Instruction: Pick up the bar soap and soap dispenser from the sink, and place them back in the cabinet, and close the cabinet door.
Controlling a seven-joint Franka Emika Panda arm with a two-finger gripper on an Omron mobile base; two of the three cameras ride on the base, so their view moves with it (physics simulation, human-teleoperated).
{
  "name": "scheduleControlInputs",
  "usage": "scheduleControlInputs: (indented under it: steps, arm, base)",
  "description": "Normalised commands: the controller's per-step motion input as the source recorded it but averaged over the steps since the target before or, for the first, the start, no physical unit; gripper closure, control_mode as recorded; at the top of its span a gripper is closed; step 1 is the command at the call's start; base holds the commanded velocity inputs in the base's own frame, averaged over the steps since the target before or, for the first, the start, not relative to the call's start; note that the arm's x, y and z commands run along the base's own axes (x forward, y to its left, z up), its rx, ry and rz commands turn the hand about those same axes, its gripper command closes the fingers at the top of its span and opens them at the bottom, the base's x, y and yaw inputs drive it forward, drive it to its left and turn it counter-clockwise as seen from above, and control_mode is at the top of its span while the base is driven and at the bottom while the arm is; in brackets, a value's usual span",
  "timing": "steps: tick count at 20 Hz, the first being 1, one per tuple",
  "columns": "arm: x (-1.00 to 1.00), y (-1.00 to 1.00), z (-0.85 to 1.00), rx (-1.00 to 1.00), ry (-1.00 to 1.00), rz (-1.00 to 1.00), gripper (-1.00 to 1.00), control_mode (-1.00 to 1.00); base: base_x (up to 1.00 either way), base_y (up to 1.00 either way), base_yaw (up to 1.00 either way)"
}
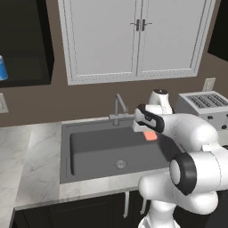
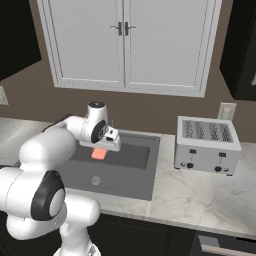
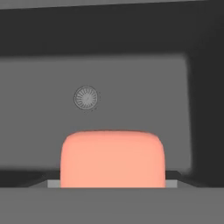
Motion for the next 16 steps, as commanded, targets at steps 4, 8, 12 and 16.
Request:
scheduleControlInputs:
  steps: [4,8,12,16]
  arm:
    - [-0.22,-0.08,0.37,0.0,0.0,0.0,1.0,-1.0]
    - [-0.3,-0.1,0.36,0.0,0.0,0.0,1.0,-1.0]
    - [-0.34,-0.12,0.36,0.0,0.0,0.0,1.0,-1.0]
    - [-0.34,-0.12,0.35,0.0,0.0,0.0,1.0,-1.0]
  base:
    - [0.0,0.0,0.0]
    - [0.0,0.0,0.0]
    - [0.0,0.0,0.0]
    - [0.0,0.0,0.0]
